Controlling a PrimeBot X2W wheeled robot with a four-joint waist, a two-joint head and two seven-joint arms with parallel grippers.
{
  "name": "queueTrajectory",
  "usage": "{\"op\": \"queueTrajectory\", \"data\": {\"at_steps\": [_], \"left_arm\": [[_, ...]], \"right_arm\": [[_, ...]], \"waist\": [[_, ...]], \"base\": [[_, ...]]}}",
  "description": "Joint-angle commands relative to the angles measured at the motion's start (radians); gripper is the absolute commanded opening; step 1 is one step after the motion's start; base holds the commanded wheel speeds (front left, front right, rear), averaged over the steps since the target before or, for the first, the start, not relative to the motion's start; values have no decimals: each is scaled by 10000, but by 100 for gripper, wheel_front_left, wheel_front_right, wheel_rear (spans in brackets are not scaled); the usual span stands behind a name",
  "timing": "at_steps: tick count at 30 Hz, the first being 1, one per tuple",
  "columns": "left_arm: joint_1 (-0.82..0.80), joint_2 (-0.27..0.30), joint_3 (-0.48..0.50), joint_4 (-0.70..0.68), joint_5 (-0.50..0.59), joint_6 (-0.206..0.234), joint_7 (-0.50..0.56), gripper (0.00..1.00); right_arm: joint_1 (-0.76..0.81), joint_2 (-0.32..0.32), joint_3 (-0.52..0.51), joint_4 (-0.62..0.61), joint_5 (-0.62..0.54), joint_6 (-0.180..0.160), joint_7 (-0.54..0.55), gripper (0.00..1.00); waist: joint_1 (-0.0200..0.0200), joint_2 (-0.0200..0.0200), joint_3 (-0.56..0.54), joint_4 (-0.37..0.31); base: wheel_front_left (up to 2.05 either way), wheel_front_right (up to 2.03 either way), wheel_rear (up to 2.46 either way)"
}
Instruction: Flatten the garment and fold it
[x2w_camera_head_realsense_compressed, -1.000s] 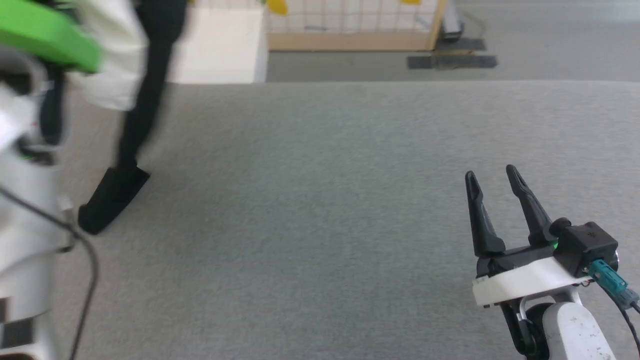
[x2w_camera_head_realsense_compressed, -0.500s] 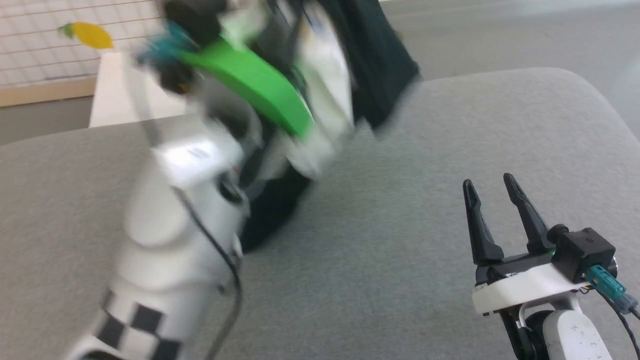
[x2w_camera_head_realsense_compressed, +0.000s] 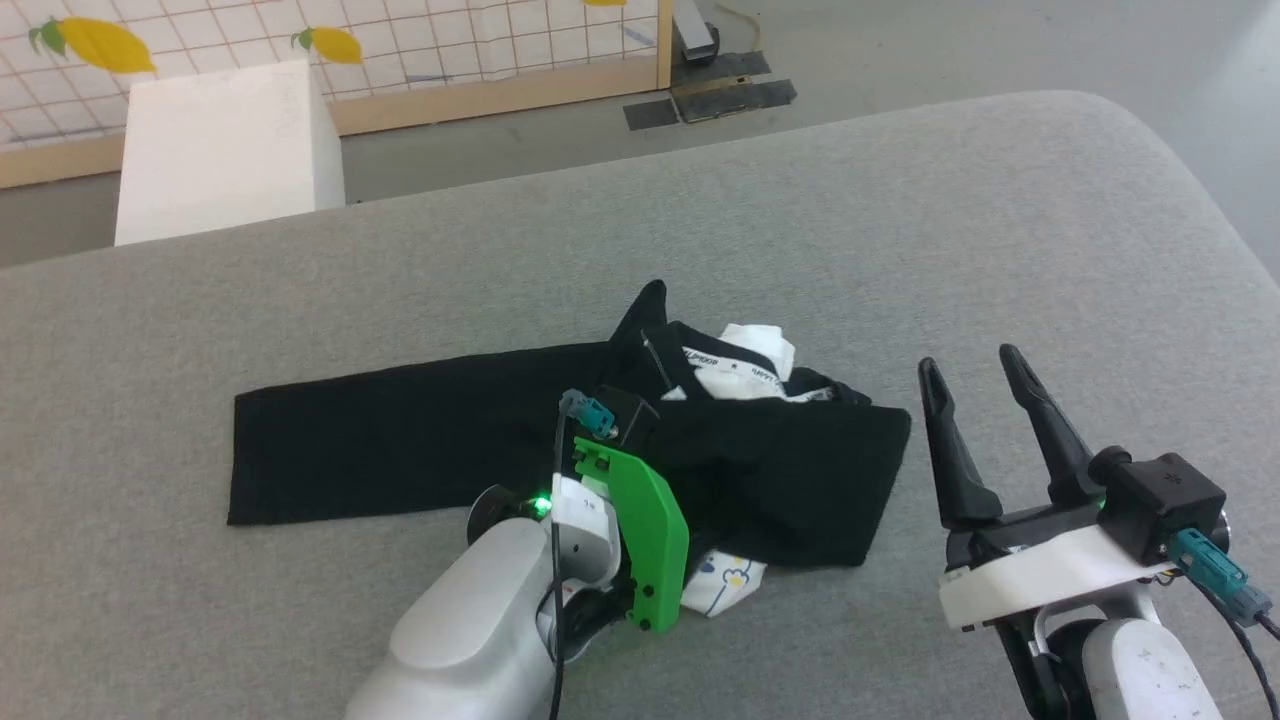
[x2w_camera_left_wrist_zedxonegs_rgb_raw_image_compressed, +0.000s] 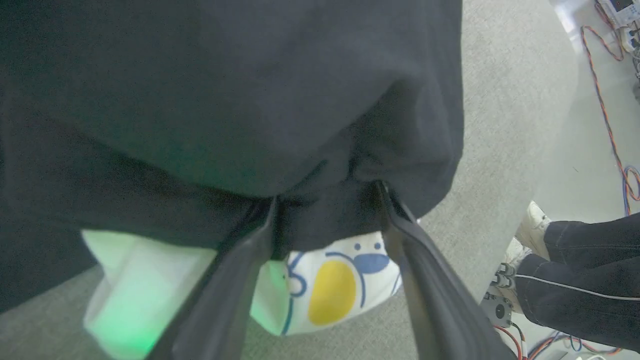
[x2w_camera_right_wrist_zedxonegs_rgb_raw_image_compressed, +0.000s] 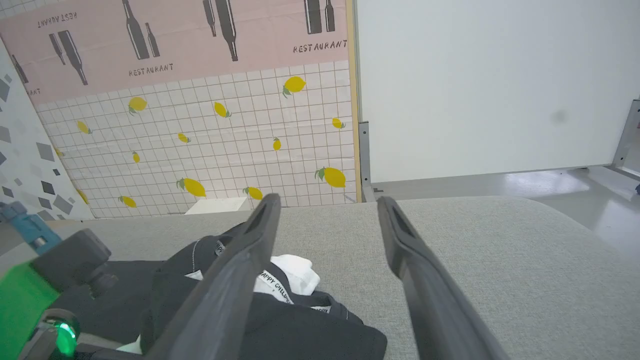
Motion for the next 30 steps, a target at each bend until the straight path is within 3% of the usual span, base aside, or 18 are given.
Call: {"op": "queueTrajectory", "data": {"at_steps": [1, 4, 7, 12, 16, 23, 30], "left_arm": [[97, 11, 79, -47, -85, -40, -78, 100], [116, 219, 469, -525, -88, 50, -908, 100], [268, 487, 1126, -1327, -6, 285, -2380, 100], [914, 1305, 2219, -2654, 686, 1071, -5107, 100], [1589, 1929, 2936, -3293, 1137, 1618, -6526, 100], [2844, 2507, 4026, -4180, 1816, 2019, -6994, 100], [4182, 2257, 5251, -5126, 2715, 2026, -7005, 100]], "right_arm": [[-74, 7, -28, -4, 57, -15, -57, 100], [-74, 7, -69, 9, 16, -15, -35, 100], [-70, 7, -92, -4, -41, -15, 4, 100], [23, 7, -204, -101, -134, -15, 114, 100], [79, 7, -300, -183, -225, -15, 224, 100], [179, 7, -411, -282, -373, -15, 413, 100], [341, 7, -356, -156, -531, -15, 728, 100]], "waist": [[1, -1, 31, 135], [1, -1, 17, 336], [1, -1, -44, 569], [1, -1, -197, 1064], [1, -1, -296, 1435], [1, -1, -334, 1907], [1, -1, -324, 2157]], "base": [[0, 0, 0], [0, 0, 0], [0, 0, 0], [0, 0, 0], [0, 0, 0], [0, 0, 0], [0, 0, 0]]}}
